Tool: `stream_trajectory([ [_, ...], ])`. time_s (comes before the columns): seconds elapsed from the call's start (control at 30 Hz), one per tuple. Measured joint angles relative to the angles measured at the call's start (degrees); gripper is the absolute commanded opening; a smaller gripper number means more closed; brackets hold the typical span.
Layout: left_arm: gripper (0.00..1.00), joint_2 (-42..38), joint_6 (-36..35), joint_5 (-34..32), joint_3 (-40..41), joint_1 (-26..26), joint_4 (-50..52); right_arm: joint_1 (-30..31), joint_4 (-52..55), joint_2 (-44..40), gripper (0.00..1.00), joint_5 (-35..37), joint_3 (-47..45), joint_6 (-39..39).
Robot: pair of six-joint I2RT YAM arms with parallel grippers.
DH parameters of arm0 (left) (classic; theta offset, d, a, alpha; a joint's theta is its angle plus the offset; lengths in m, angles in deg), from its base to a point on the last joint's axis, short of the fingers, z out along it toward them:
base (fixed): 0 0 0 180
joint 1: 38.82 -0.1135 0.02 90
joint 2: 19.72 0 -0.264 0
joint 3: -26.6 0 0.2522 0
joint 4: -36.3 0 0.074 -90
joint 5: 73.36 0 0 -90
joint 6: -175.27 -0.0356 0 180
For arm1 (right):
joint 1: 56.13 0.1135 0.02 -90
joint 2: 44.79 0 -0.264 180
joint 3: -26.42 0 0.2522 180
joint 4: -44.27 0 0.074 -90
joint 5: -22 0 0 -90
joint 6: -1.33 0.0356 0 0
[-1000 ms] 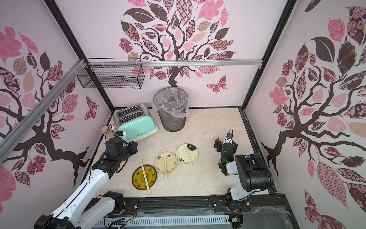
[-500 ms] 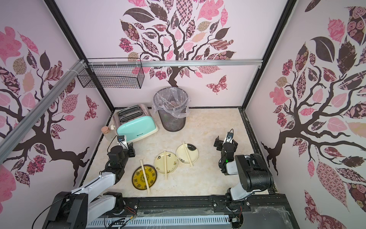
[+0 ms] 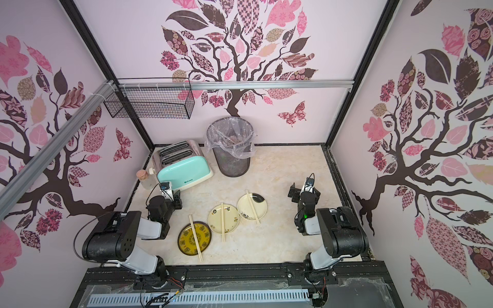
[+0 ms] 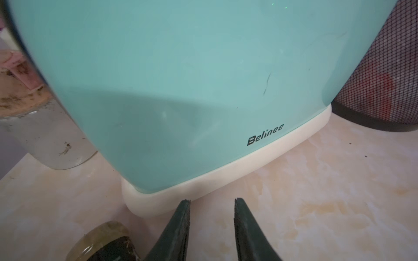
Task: Remove the packaging of disposable chopsticks
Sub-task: Reset both arms
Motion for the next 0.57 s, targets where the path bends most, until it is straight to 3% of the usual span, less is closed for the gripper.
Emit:
stream_trajectory([
  [0.23, 0.58, -0.02, 0.92, 2.95, -6.49, -2.67, 3.69, 0.00, 0.00, 0.00, 1.00, 0.00, 0.00, 0.00],
  [0.57, 0.63, 0.00, 1.07, 3.26, -6.54, -2.80, 5.92, 0.00, 0.72, 0.00, 0.99, 0.00, 0.72, 0.02],
])
